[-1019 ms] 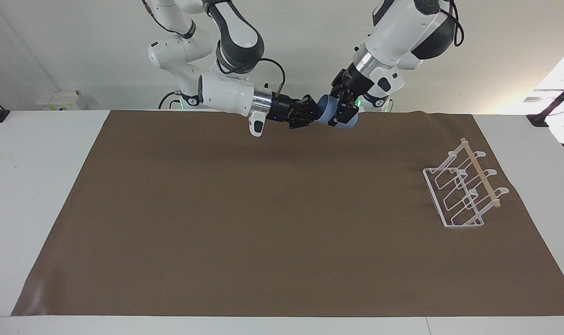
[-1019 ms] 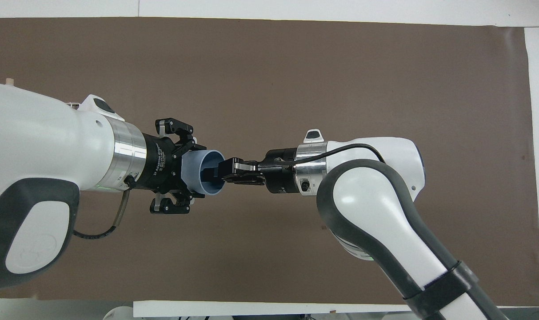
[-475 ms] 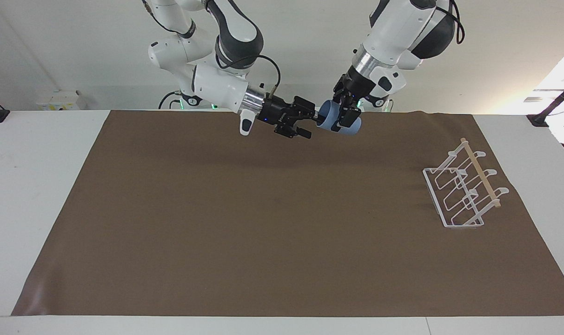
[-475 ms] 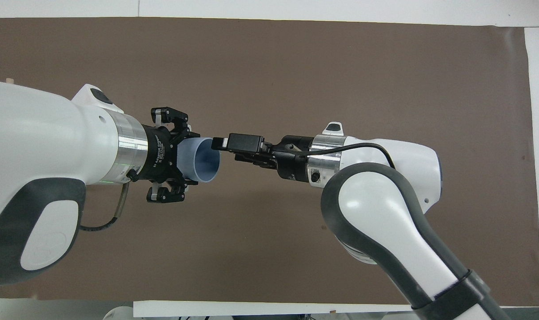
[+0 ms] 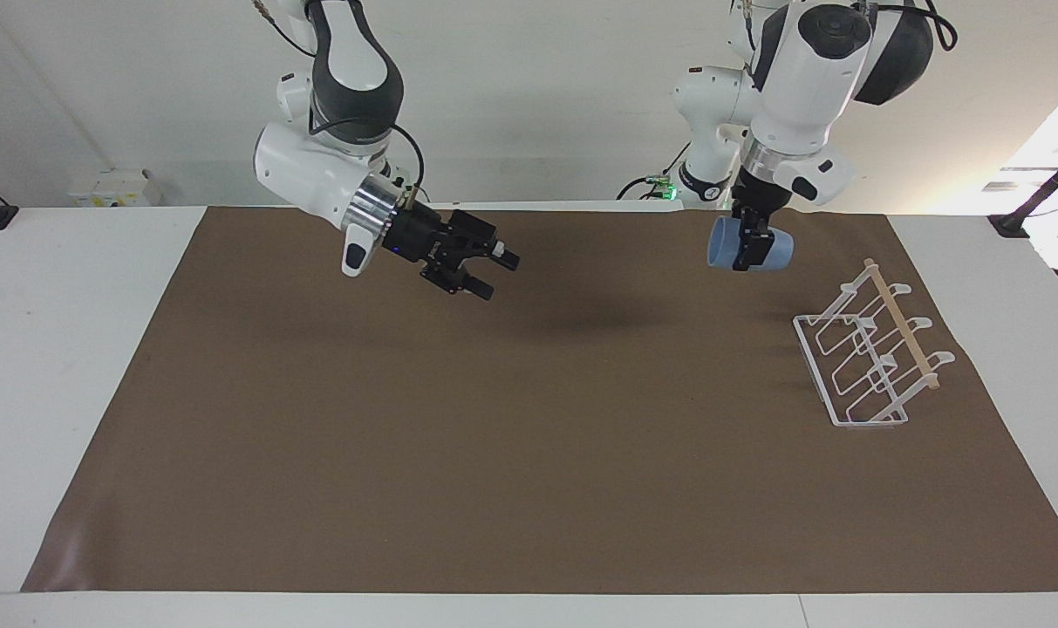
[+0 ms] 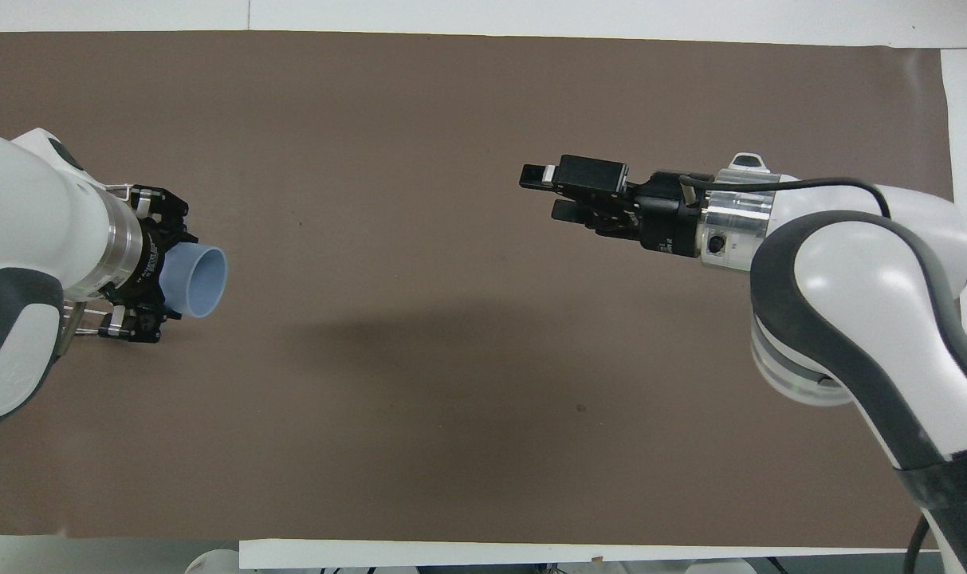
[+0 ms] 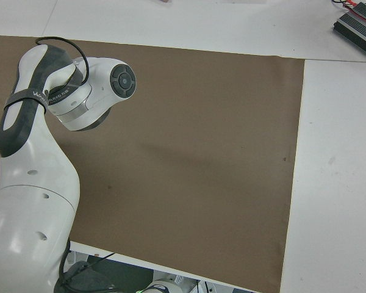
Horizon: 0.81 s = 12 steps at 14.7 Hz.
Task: Hang cup on cup holder
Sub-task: 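Carry the cup with the left gripper over the wire rack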
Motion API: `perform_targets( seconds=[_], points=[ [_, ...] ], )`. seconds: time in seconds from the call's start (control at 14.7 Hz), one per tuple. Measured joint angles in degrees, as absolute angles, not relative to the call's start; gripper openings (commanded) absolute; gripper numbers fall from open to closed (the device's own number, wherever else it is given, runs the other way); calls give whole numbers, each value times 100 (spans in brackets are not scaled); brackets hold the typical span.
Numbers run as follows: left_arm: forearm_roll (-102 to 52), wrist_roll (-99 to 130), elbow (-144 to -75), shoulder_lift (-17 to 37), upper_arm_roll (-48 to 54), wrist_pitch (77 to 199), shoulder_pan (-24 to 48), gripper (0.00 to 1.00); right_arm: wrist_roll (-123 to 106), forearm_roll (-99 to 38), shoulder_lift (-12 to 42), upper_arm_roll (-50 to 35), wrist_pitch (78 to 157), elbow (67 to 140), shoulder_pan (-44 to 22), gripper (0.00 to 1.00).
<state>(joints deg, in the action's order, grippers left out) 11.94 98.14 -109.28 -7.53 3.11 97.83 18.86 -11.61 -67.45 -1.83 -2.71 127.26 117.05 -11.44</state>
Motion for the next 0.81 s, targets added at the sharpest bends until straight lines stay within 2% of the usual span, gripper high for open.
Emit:
perform_targets(
  seconds=[0.2,0.54,0.68,0.81],
  points=[
    [2786,9504,-10953,-420,316,9783,1850,0,-1156,-4629,-182,-260,12299,11608,-450,99],
    [5505,9439,-10930,523,321,9746,1845,0,-1156,-1578,-207,-250,11828,11525,290,99],
    [6268,9567,-10920,795,320,9569,1844,0,-1155,-861,-332,-250,11231,11254,480,99],
    [6890,9840,-10881,1016,324,9464,1845,0,-1154,-497,-483,-249,10243,10664,681,99]
  ],
)
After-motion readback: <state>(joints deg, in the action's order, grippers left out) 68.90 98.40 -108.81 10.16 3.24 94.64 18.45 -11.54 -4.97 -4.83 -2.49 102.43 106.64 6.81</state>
